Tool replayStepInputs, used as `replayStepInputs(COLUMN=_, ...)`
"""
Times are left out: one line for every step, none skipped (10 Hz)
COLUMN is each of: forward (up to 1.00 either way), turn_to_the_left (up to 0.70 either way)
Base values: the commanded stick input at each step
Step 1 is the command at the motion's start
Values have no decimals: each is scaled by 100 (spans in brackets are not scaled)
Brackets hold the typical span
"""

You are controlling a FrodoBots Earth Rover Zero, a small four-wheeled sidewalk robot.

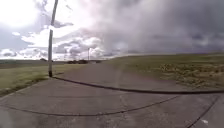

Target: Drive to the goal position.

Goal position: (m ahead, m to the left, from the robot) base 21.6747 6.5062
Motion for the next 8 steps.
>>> replayStepInputs(forward=100, turn_to_the_left=0)
replayStepInputs(forward=100, turn_to_the_left=0)
replayStepInputs(forward=100, turn_to_the_left=0)
replayStepInputs(forward=100, turn_to_the_left=0)
replayStepInputs(forward=100, turn_to_the_left=0)
replayStepInputs(forward=100, turn_to_the_left=0)
replayStepInputs(forward=100, turn_to_the_left=0)
replayStepInputs(forward=100, turn_to_the_left=0)
